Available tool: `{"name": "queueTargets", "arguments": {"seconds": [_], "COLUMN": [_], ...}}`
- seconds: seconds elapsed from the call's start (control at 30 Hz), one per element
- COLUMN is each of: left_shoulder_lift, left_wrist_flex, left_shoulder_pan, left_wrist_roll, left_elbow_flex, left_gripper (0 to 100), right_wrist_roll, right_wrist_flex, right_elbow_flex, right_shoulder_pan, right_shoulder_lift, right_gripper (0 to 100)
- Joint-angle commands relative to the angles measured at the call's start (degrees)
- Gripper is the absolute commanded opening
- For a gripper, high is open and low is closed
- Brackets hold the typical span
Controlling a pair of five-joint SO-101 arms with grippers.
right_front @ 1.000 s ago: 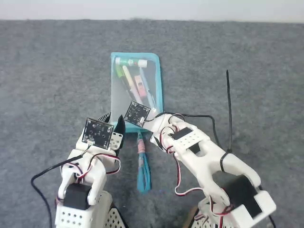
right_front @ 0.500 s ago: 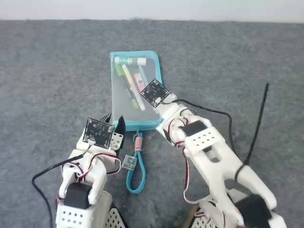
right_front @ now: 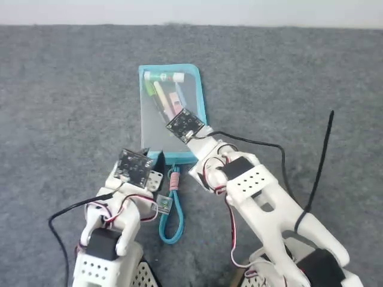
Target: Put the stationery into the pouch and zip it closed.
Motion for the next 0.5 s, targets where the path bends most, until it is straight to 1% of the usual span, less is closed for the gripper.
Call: {"name": "queueTargets", "arguments": {"seconds": [0.0, 0.13, 0.47], "left_shoulder_lift": [0.18, 0.18, 0.26], "left_wrist_flex": [-3.16, -3.08, -0.79], "left_shoulder_pan": [2.11, 2.37, 1.85], "left_wrist_roll": [2.2, 2.64, 2.55], "left_elbow_flex": [-0.13, 0.66, -2.77], "left_gripper": [11, 16, 16], "right_wrist_roll": [-1.05, -0.88, -0.97], "right_wrist_flex": [-1.89, -6.29, -6.55], "right_elbow_flex": [-0.35, 2.81, 3.78], "right_shoulder_pan": [2.59, 4.0, 4.0], "right_shoulder_lift": [-2.77, -2.77, -2.77], "right_gripper": [9.1, 9.1, 9.1]}}
